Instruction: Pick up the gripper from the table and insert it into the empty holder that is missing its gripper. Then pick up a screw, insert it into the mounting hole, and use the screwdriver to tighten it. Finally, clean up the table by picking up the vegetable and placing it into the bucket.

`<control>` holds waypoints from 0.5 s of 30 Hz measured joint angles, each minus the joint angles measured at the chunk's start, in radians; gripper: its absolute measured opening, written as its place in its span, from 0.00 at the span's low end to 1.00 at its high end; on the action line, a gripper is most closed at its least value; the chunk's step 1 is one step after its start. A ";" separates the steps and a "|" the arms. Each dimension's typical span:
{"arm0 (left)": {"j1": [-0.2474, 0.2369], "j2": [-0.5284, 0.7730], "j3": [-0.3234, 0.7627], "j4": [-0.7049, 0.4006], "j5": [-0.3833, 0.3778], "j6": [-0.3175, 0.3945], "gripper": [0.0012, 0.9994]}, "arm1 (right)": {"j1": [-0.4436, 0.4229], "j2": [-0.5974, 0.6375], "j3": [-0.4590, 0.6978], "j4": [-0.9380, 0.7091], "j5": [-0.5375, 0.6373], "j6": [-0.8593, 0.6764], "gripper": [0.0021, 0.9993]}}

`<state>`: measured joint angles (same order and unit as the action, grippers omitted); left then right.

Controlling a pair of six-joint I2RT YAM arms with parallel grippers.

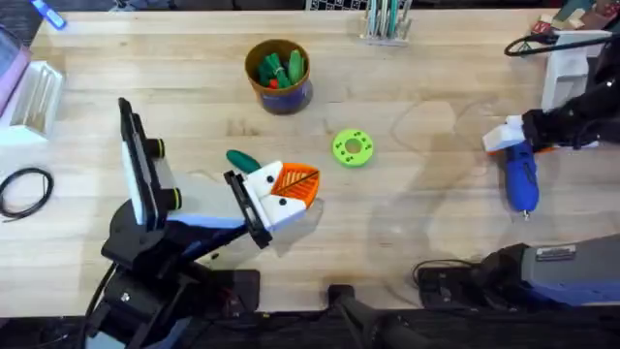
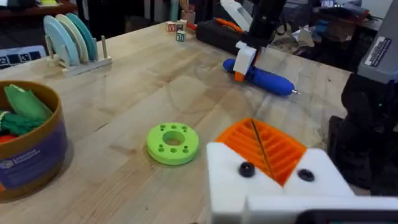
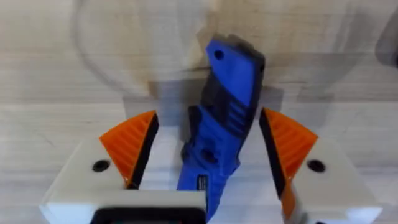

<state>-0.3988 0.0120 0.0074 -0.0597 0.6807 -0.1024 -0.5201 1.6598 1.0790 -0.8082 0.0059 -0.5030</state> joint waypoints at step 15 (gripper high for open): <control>0.000 0.000 0.000 0.000 0.000 0.000 0.00 | -0.003 0.049 0.001 0.040 0.013 0.012 0.34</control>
<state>-0.3988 0.0117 0.0074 -0.0597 0.6807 -0.1024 -0.5233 1.7084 1.0804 -0.7681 0.0190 -0.4913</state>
